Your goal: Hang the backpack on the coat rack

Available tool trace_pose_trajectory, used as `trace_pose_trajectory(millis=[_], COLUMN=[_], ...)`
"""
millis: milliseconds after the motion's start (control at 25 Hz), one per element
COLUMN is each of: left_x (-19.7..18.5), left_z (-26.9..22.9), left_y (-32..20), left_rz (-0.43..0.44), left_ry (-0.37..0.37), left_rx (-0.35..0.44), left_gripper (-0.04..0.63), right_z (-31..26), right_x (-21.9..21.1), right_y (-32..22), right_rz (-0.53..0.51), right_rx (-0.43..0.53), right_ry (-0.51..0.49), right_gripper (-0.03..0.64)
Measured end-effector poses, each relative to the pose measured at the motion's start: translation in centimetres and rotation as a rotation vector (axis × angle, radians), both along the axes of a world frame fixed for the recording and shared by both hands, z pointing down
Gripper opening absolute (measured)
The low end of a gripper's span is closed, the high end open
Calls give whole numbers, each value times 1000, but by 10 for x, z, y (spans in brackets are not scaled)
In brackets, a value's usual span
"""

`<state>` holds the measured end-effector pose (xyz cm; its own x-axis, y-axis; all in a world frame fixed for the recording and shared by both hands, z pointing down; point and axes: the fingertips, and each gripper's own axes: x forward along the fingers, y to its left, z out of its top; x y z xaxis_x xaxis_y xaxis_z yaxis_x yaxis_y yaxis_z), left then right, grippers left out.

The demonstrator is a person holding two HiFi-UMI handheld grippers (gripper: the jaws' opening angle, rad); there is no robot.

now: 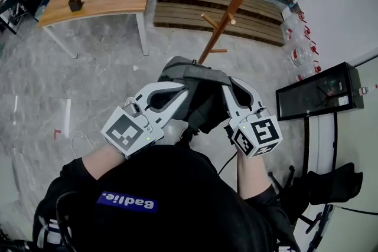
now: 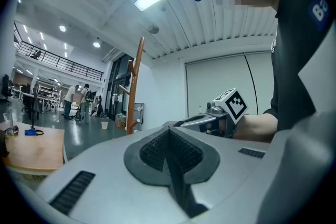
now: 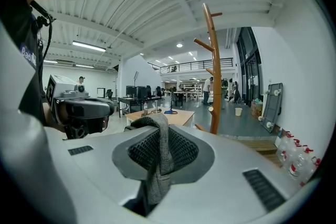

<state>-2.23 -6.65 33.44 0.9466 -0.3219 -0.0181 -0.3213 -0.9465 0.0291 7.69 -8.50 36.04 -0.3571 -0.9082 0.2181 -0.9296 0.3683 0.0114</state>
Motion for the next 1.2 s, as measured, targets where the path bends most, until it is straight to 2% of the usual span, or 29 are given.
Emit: trace_pose_trajectory(millis=[320, 520, 720, 1200], left_x=[43, 60, 66, 75], left_z=[3, 6, 13, 18], left_y=[-49, -76, -91, -126], left_rz=[-130, -180, -161, -45], left_ry=[-20, -18, -18, -19], left_rx=[7, -13, -28, -37], left_gripper=[9, 9, 9, 9], right_z=[2, 4, 10, 4], right_x=[28, 46, 52, 79], right_y=[-57, -94, -115, -164], right_rz=[-131, -162, -156, -67], right_rx=[-25, -45, -68, -119], right_ry=[-13, -5, 18, 30], right_gripper=[44, 44, 44, 44])
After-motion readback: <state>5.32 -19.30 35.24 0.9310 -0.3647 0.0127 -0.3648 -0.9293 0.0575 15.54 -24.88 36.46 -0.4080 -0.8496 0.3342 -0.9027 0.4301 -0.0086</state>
